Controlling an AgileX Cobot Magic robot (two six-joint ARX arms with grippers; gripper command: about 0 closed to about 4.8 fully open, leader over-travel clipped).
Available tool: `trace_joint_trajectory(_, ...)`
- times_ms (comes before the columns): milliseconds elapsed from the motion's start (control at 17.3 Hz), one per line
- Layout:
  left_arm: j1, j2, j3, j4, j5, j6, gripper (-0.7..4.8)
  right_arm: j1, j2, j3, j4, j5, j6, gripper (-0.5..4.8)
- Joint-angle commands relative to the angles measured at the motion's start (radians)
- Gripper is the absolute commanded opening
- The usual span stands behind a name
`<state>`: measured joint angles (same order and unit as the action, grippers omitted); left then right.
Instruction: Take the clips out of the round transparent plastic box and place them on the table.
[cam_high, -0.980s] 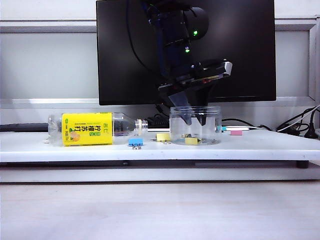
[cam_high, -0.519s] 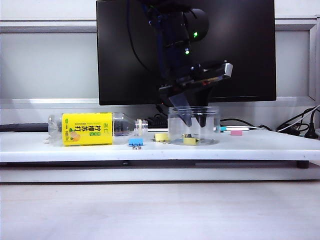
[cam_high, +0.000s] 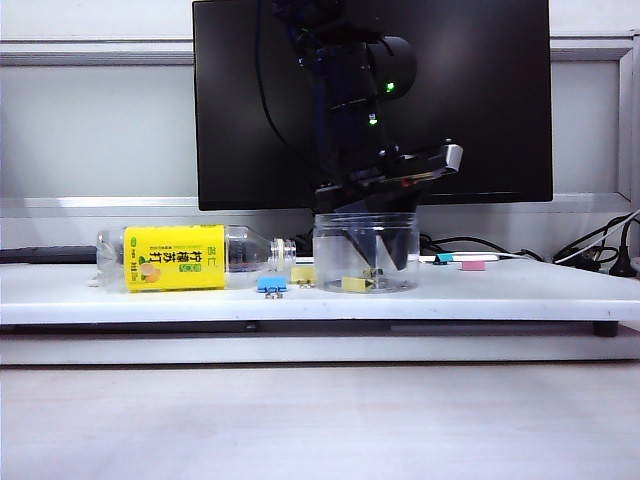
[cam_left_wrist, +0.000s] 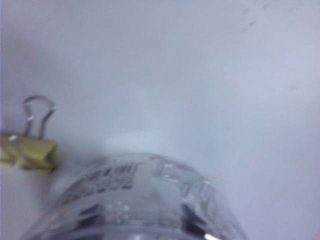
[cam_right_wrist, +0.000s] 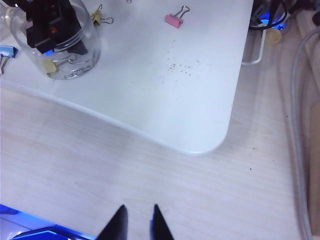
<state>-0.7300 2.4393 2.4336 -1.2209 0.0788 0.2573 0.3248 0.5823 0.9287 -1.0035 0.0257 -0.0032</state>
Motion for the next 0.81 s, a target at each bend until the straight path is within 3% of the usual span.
trace_joint_trajectory(58, 0.006, -0.003, 0.005, -0.012, -0.015, 0.004, 1.84, 0.001, 0.000, -0.013, 0.037, -0.003, 0.003, 0.71)
trace_joint_trajectory(173, 0.006, -0.003, 0.005, -0.011, -0.015, 0.005, 1.25, 0.002, 0.000, -0.021, 0.040, -0.006, 0.003, 0.71)
trace_joint_trajectory(231, 0.006, -0.003, 0.005, -0.010, -0.016, 0.005, 1.20, 0.002, 0.000, -0.021, 0.041, -0.006, 0.003, 0.71)
trace_joint_trajectory(807, 0.009, -0.012, 0.124, -0.129, -0.026, -0.003, 1.21, 0.002, 0.001, -0.021, 0.044, -0.006, 0.003, 0.71)
